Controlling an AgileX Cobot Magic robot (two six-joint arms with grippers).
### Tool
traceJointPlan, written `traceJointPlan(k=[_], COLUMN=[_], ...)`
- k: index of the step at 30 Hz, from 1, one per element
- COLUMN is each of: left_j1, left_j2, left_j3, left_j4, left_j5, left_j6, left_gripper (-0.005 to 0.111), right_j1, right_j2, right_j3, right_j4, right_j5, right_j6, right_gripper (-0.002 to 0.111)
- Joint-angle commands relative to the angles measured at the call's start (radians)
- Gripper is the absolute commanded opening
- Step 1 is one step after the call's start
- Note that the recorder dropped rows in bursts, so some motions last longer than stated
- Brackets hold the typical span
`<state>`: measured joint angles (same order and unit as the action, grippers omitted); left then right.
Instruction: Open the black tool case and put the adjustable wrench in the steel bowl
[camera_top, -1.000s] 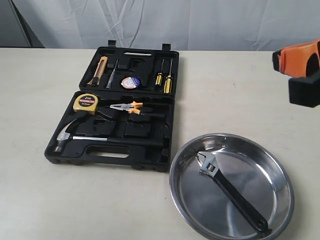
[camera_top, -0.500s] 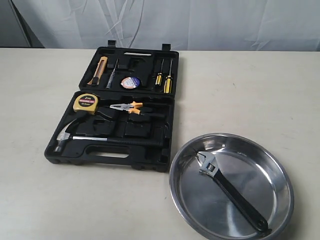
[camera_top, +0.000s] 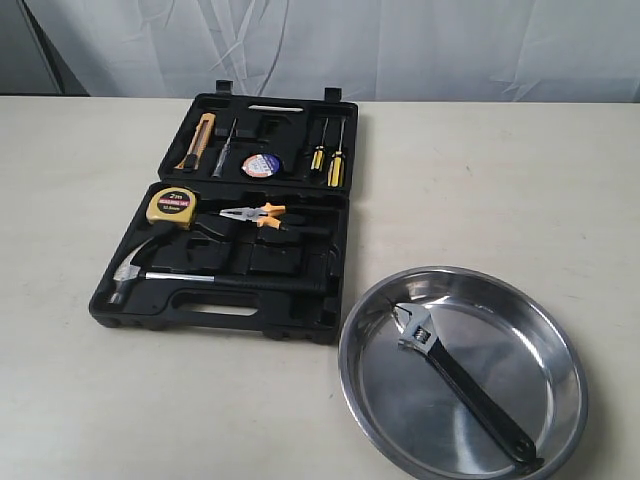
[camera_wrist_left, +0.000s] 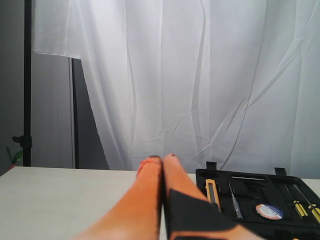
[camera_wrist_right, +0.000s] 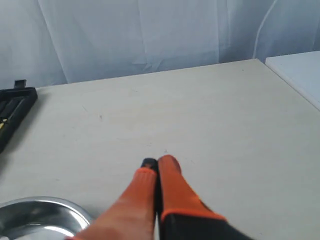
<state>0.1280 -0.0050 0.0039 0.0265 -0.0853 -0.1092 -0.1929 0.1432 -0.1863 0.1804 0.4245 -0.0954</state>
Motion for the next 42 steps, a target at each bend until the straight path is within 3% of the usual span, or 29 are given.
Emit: traceJointPlan(k=[1, 10, 22, 32, 42], left_j1=[-0.002, -0.002, -0.002, -0.002, -0.002], left_j2=[0.005, 0.005, 0.005, 0.005, 0.005], left_j3=[-0.004, -0.004, -0.004, -0.004, -0.004], left_j4=[0.002, 0.002, 0.002, 0.002, 0.002], left_j5=[-0.005, -0.005, -0.005, -0.005, -0.005], left_j6=[-0.002, -0.002, -0.002, -0.002, -0.002], left_gripper=[0.0, 0.0, 0.0, 0.0, 0.0], right_j1=[-0.005, -0.005, 0.002, 0.198, 0.213], right_j2=[-0.05, -0.085, -0.114, -0.114, -0.114], right_j3=[0.062, 0.147, 0.186, 0.186, 0.186], right_j4=[-0.07, -0.168, -0.172, -0.205, -0.197], right_j5=[-0.012, -0.061, -0.092, -0.101, -0.104], right_j6=[0.009, 0.126, 0.137, 0.126, 0.15], right_gripper=[-0.001, -0.001, -0.001, -0.001, -0.001])
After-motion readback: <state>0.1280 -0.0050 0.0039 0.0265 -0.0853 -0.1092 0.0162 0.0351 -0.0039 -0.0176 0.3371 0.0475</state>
